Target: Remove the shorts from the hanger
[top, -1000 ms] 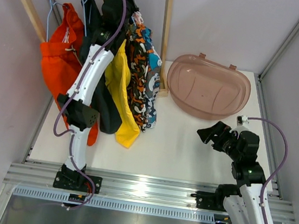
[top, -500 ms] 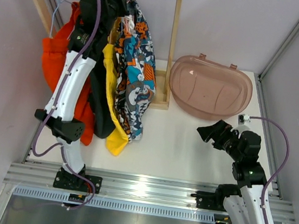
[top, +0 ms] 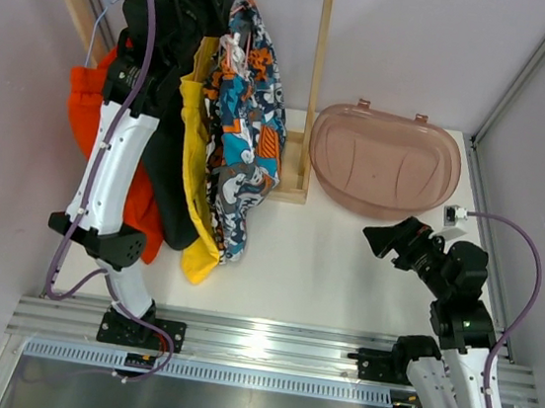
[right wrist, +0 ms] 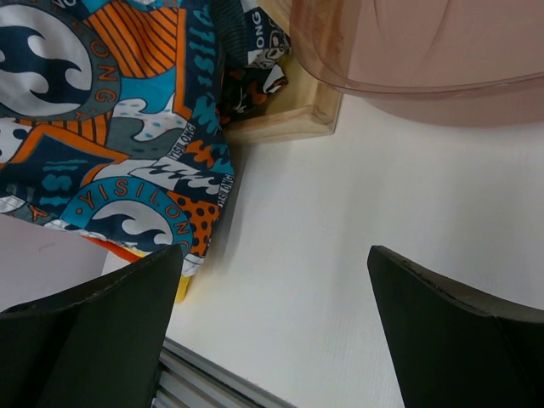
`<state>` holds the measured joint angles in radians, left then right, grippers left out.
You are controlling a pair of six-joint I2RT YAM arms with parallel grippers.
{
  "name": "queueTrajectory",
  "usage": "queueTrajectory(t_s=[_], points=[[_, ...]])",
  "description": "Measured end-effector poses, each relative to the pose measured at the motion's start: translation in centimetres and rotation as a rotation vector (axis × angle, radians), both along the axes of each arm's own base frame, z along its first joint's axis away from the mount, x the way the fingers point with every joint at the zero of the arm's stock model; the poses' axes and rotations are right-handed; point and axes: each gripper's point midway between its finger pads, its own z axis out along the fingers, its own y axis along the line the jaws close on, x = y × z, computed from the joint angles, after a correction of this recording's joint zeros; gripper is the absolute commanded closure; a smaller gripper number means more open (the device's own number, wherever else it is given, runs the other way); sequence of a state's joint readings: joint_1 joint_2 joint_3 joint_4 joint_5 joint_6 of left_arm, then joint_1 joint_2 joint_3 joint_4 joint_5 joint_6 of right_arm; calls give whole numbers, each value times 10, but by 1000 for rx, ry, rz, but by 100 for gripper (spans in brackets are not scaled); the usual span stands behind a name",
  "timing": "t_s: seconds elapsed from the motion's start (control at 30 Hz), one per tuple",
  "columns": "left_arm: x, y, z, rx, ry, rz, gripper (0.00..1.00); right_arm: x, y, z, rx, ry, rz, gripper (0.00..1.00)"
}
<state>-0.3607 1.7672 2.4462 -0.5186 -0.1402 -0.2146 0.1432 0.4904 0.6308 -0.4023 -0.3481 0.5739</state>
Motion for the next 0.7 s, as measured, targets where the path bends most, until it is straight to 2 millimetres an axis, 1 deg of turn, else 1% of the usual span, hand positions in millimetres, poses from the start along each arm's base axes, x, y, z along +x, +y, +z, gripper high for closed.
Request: queueTrajectory(t_s=[0.1, 0.13, 0.2, 0.3, 0.4, 0.47, 0.53, 0.6, 0.63, 0.7], points=[[-8, -11, -5, -3, 29, -74, 100, -3, 2, 7, 0, -13, 15, 1], [-13, -15, -6, -6, 40, -101, 100, -4, 3, 13, 1, -22, 24, 1], [-26, -20, -8, -13, 58, -151, 100, -7, 8, 31, 9, -48, 52, 1], [-53, -22, -3, -27, 64, -204, 100, -9, 19, 71, 26, -112, 110, 1], [-83, -23, 13, -42, 32, -250, 100, -13, 37, 123, 44, -195, 193, 1], [-98, -23, 23, -56, 6, -269, 100, -18, 53, 154, 48, -241, 258, 1], [-109, -23, 28, -67, -8, -281, 100, -20, 70, 177, 34, -268, 302, 1], [-114, -25, 30, -74, -16, -290, 100, -16, 96, 199, 5, -281, 339, 1], [-114, -26, 30, -77, -18, -292, 100, -13, 112, 206, -22, -280, 348, 1], [-108, -31, 28, -82, -14, -291, 100, -9, 152, 215, -73, -279, 368, 1]])
